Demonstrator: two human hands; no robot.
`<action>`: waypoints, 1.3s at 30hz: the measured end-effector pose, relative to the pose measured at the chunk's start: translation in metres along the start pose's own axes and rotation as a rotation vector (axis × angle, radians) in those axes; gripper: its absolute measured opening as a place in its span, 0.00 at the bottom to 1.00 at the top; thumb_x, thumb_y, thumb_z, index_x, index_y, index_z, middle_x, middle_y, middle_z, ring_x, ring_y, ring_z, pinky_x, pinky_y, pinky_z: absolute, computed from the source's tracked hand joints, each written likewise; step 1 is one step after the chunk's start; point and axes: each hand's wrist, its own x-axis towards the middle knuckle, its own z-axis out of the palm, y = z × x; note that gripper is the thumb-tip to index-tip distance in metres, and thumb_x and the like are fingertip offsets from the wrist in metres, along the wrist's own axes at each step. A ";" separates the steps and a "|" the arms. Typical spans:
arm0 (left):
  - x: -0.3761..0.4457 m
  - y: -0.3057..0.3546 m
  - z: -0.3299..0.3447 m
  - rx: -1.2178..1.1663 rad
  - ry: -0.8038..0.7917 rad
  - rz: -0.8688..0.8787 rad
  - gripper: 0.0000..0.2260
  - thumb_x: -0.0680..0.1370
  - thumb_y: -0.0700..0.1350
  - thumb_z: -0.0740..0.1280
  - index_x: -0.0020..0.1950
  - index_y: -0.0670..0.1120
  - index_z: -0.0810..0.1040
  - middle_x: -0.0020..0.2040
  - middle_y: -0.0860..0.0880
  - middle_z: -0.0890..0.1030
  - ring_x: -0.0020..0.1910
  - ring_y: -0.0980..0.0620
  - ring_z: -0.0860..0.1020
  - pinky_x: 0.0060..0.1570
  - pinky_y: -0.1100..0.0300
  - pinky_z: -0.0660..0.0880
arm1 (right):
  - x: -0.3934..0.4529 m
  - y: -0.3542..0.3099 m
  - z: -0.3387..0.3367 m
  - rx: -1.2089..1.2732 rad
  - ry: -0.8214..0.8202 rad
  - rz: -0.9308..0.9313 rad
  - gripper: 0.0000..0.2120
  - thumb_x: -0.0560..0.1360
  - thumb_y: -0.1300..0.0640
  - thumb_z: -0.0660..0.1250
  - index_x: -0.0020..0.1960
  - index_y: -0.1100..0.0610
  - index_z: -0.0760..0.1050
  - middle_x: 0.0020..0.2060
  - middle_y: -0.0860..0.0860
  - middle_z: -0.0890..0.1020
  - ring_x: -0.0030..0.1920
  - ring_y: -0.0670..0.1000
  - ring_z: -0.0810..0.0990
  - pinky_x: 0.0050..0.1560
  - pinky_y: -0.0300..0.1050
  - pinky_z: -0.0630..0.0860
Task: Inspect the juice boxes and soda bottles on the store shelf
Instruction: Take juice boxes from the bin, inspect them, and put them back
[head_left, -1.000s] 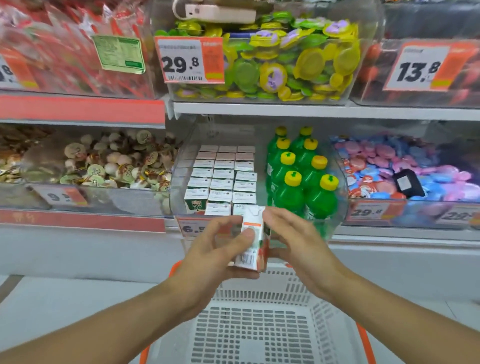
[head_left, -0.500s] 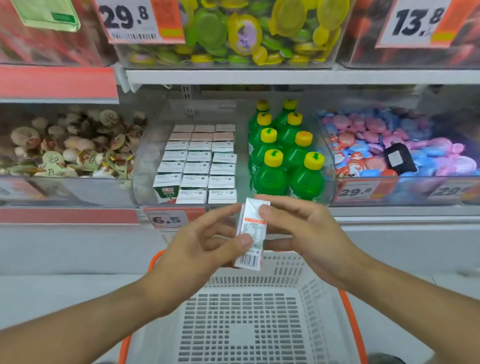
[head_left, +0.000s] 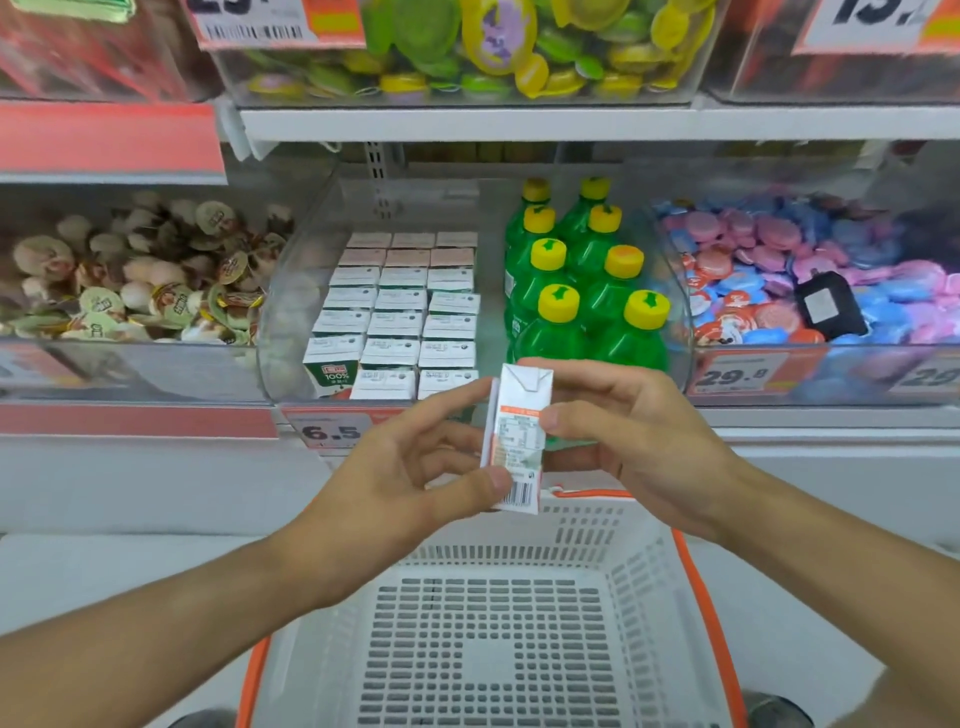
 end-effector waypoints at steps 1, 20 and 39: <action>0.000 0.000 -0.001 0.002 -0.009 0.003 0.32 0.68 0.43 0.77 0.71 0.54 0.73 0.54 0.41 0.83 0.54 0.41 0.81 0.52 0.58 0.79 | 0.000 0.000 -0.001 0.000 -0.005 -0.002 0.18 0.74 0.73 0.67 0.61 0.61 0.80 0.54 0.62 0.85 0.49 0.59 0.84 0.43 0.50 0.83; -0.003 0.006 -0.005 -0.172 -0.069 -0.017 0.26 0.70 0.40 0.73 0.68 0.48 0.77 0.55 0.40 0.84 0.54 0.38 0.83 0.51 0.50 0.81 | 0.003 0.001 -0.004 -0.092 -0.065 -0.035 0.31 0.61 0.59 0.84 0.62 0.57 0.80 0.58 0.63 0.82 0.54 0.67 0.83 0.58 0.63 0.80; -0.002 0.007 -0.007 0.299 0.203 0.271 0.14 0.70 0.51 0.78 0.53 0.53 0.82 0.47 0.52 0.84 0.46 0.54 0.81 0.49 0.58 0.81 | -0.008 0.001 0.013 -0.182 0.059 -0.159 0.14 0.70 0.55 0.71 0.54 0.58 0.83 0.47 0.62 0.82 0.47 0.58 0.86 0.44 0.56 0.85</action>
